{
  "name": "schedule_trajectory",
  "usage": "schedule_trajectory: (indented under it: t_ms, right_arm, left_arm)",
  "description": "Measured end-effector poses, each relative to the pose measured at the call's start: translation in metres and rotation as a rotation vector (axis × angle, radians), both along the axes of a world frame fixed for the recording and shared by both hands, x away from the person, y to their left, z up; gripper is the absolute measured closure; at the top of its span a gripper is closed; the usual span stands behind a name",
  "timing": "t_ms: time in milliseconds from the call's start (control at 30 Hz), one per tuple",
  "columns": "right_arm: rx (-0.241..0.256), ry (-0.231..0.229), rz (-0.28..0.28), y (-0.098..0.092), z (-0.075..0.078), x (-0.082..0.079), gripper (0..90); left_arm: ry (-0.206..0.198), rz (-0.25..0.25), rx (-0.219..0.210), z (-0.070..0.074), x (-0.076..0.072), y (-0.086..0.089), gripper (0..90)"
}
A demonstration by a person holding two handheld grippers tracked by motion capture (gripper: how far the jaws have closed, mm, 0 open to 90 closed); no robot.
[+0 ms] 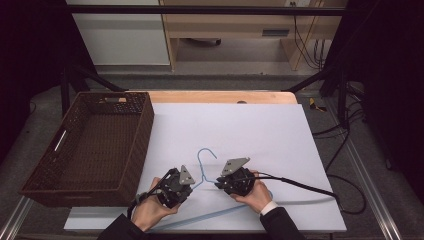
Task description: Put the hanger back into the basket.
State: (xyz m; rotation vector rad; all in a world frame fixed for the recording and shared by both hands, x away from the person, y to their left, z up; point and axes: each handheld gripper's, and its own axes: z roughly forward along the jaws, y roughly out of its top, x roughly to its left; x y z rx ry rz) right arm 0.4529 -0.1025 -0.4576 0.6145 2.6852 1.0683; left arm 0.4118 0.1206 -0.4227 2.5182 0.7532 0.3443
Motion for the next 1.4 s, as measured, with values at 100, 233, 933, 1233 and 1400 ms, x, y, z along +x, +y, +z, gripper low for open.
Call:
schedule_trajectory:
  t_ms: [100,233,933,1233,1400]
  right_arm:
    - [-0.003,-0.008,0.018,-0.001,0.001,-0.001,80.1]
    - [-0.006,-0.011,0.032,-0.001,0.001,-0.002,81.0]
    - [-0.002,0.007,0.121,-0.005,0.005,-0.006,87.3]
    - [0.023,-0.010,0.120,-0.008,0.013,-0.008,87.4]
    - [0.023,-0.009,0.122,-0.009,0.014,-0.008,87.4]
  left_arm:
    - [0.003,-0.002,0.002,-0.001,0.000,0.000,87.0]
    - [0.005,-0.005,0.001,-0.002,0.001,0.000,86.9]
    - [0.003,-0.001,-0.025,-0.002,0.004,0.004,81.5]
    - [-0.038,-0.071,-0.015,0.007,0.006,0.002,54.1]
    - [-0.039,-0.104,0.025,-0.001,0.012,-0.005,57.8]
